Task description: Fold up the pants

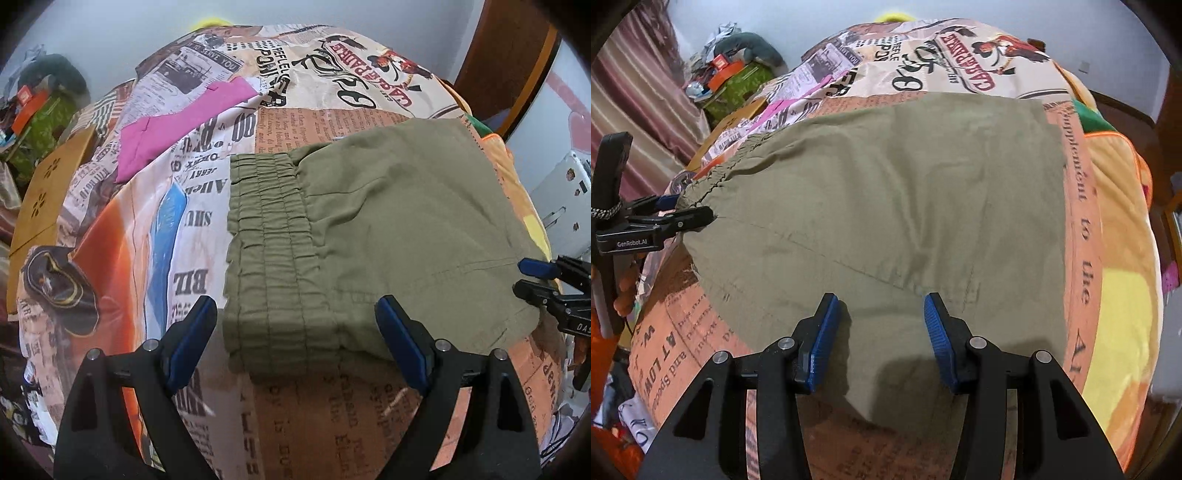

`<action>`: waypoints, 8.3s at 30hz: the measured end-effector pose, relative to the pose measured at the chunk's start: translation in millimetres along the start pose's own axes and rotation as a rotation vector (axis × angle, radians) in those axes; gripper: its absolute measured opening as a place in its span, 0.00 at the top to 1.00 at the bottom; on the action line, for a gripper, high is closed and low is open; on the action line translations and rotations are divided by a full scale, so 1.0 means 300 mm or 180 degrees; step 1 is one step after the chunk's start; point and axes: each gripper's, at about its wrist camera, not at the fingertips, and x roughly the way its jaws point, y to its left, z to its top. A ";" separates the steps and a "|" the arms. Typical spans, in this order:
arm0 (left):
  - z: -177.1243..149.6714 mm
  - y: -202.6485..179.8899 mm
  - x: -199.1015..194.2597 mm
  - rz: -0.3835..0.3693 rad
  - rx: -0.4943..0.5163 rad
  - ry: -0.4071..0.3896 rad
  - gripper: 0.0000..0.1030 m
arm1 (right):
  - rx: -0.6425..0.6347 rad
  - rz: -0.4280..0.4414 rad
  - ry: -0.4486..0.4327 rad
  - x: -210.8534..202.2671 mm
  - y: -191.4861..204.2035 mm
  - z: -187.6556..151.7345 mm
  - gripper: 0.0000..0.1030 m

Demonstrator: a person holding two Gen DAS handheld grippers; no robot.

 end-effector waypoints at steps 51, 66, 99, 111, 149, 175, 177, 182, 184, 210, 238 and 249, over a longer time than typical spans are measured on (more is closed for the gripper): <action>-0.006 0.098 0.057 -0.1076 -0.1486 0.0114 0.60 | -0.0419 0.0131 -0.0149 0.077 0.183 0.032 0.56; -0.084 0.044 -0.107 -0.0222 -0.0769 -0.0385 0.68 | -0.0222 0.0194 -0.0170 0.016 0.160 -0.016 0.56; 0.036 -0.290 -0.397 -0.0052 0.0383 -0.1267 0.74 | 0.0439 -0.0160 -0.0288 -0.088 -0.005 -0.165 0.56; 0.085 -0.485 -0.293 -0.0506 0.0680 -0.0970 0.76 | 0.0478 -0.0047 -0.0326 -0.074 -0.027 -0.178 0.55; 0.010 -0.551 -0.193 -0.0870 0.0832 -0.0310 0.55 | 0.0488 -0.0177 -0.0371 -0.100 -0.029 -0.177 0.50; -0.102 -0.381 -0.115 -0.0353 0.0698 -0.0309 0.41 | 0.0315 -0.0266 -0.0704 -0.112 0.046 -0.069 0.45; -0.071 -0.341 -0.137 -0.0286 0.0660 -0.0395 0.40 | 0.0423 -0.0195 -0.0644 -0.091 0.017 -0.098 0.45; 0.053 -0.233 -0.144 -0.0130 0.0458 -0.0555 0.26 | 0.0574 -0.0058 -0.0663 -0.098 -0.012 -0.125 0.42; 0.117 -0.196 -0.120 -0.0060 0.0422 -0.0572 0.24 | 0.0556 -0.0065 -0.0678 -0.099 -0.007 -0.124 0.41; 0.299 -0.131 0.340 0.0267 0.0755 0.0120 0.15 | 0.0736 -0.0448 -0.0731 -0.088 -0.157 -0.079 0.36; 0.108 -0.222 0.093 0.0162 0.0452 0.0000 0.16 | 0.0863 -0.0556 -0.0617 -0.139 -0.120 -0.207 0.34; 0.044 -0.072 0.146 0.0284 0.0275 0.0044 0.13 | 0.0786 -0.0533 -0.0533 -0.099 -0.154 -0.225 0.34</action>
